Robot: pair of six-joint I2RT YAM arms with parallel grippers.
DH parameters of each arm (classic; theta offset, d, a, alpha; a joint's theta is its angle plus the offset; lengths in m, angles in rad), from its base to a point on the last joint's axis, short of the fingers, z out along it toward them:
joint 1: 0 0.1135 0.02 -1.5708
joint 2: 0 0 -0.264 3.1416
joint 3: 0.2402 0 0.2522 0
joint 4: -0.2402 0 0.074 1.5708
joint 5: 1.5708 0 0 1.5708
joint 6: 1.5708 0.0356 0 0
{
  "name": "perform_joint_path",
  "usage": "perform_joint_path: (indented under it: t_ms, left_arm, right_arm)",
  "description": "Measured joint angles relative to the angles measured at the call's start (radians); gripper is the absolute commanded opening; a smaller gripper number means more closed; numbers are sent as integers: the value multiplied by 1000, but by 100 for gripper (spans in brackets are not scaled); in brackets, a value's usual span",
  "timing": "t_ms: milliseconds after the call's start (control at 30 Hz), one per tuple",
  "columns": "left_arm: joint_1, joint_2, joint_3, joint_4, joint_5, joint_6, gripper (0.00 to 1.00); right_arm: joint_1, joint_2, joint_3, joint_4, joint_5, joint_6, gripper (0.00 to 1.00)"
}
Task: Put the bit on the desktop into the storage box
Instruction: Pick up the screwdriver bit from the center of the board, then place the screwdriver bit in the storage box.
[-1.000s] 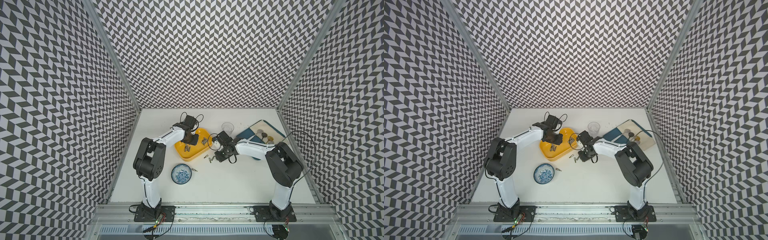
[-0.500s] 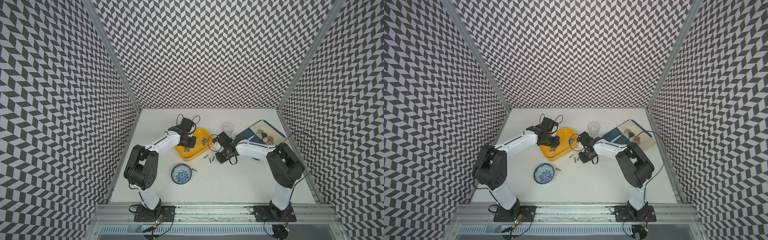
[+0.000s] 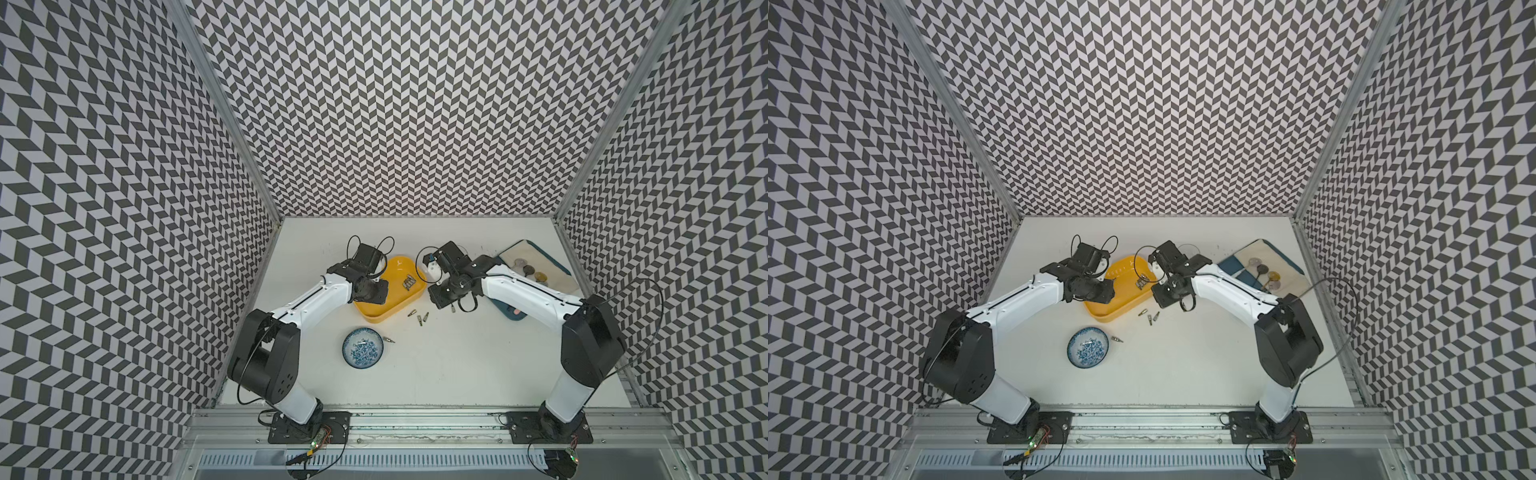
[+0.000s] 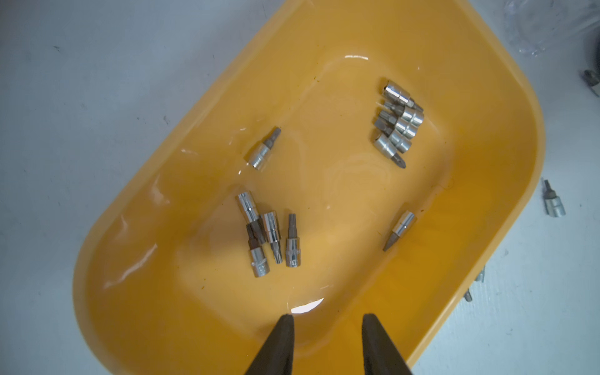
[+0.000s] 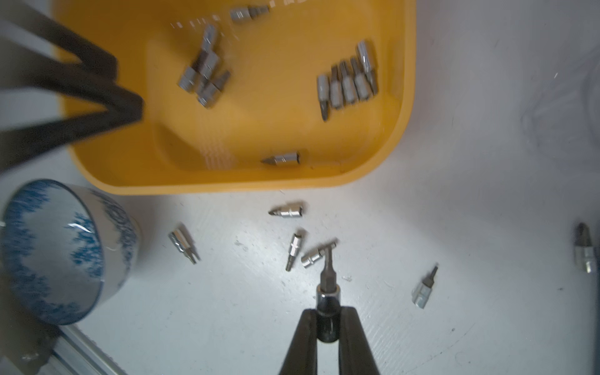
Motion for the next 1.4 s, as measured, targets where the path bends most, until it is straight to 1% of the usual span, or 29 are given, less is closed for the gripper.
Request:
perform_joint_path:
  t_ms: [100, 167, 300, 467, 633, 700, 733, 867, 900, 1033, 1200, 1300, 1400]
  left_arm:
    - [-20, -40, -32, 1, 0, -21, 39]
    - [-38, -77, -59, 0, -3, -39, 39]
    - [-76, -150, -104, -3, -6, -84, 39]
    - [-126, -229, -149, -6, -19, -140, 39]
    - [-140, -262, -175, -11, -24, -177, 39]
    - [-140, -264, -182, -15, -26, -183, 39]
    - [-141, -264, -184, -19, -27, -186, 39]
    - [-151, -265, -186, -31, -34, -192, 39]
    - [-155, -266, -186, -32, -35, -194, 39]
    - [-174, -273, -186, -39, -42, -209, 39]
    - [-190, -282, -187, -42, -45, -220, 39]
    - [-197, -285, -188, -42, -46, -227, 39]
    - [-213, -286, -188, -42, -48, -235, 39]
  right_arm:
    - [0, 74, 161, -17, -18, -10, 0]
    - [0, 152, 267, -23, -32, -19, 0]
    - [0, 316, 421, -36, -64, -36, 0]
    - [2, 480, 521, -69, -95, -54, 0]
    - [11, 565, 556, -92, -114, -71, 0]
    - [17, 581, 559, -100, -116, -75, 0]
    - [20, 587, 559, -103, -116, -77, 2]
    - [33, 603, 562, -109, -109, -82, 29]
    - [34, 606, 564, -109, -108, -84, 33]
    - [39, 610, 577, -118, -100, -88, 39]
    - [39, 590, 594, -120, -68, -71, 42]
    - [31, 523, 579, -118, -31, -58, 44]
    - [22, 388, 519, -113, 13, -45, 46]
